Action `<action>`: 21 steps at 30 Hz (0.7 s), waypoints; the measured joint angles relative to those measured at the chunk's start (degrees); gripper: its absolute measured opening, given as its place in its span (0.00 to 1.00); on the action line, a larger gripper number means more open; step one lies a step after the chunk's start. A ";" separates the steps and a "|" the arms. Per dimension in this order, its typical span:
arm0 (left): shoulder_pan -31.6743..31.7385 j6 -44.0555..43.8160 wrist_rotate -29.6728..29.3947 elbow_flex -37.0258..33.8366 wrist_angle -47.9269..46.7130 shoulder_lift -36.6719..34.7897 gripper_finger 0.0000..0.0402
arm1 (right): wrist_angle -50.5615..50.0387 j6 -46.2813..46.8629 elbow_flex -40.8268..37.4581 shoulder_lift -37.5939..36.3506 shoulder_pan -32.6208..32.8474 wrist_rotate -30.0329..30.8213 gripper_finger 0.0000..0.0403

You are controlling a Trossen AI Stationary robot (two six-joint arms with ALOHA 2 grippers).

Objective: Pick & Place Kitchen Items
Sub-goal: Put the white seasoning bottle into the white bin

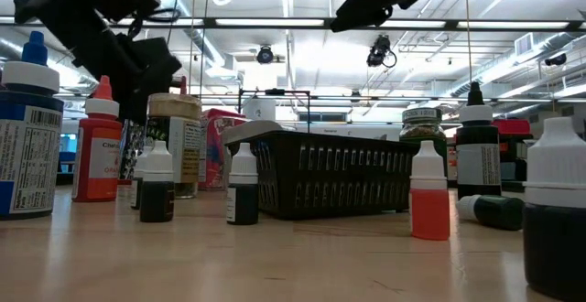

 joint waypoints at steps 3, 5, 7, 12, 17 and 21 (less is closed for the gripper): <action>0.00 2.02 -0.18 2.18 -0.84 -2.02 0.51 | -0.05 -0.03 -0.02 0.00 0.00 0.00 0.52; 0.00 3.21 -0.26 3.86 -1.66 -3.28 0.52 | -0.03 0.11 -0.02 0.00 0.00 0.00 0.52; 0.00 4.90 0.21 5.76 -2.22 -4.30 0.53 | -0.06 0.11 -0.01 0.00 0.00 0.00 0.52; -0.09 9.21 2.21 10.23 -1.96 -5.36 0.52 | -0.09 0.11 0.00 0.00 0.00 0.00 0.52; -0.13 13.97 3.58 14.10 -0.04 -4.69 0.53 | -0.08 0.11 -0.02 -0.02 0.00 0.00 0.52; -0.13 18.93 6.82 14.74 6.91 -3.66 0.52 | -0.07 0.11 0.00 -0.02 0.00 0.00 0.52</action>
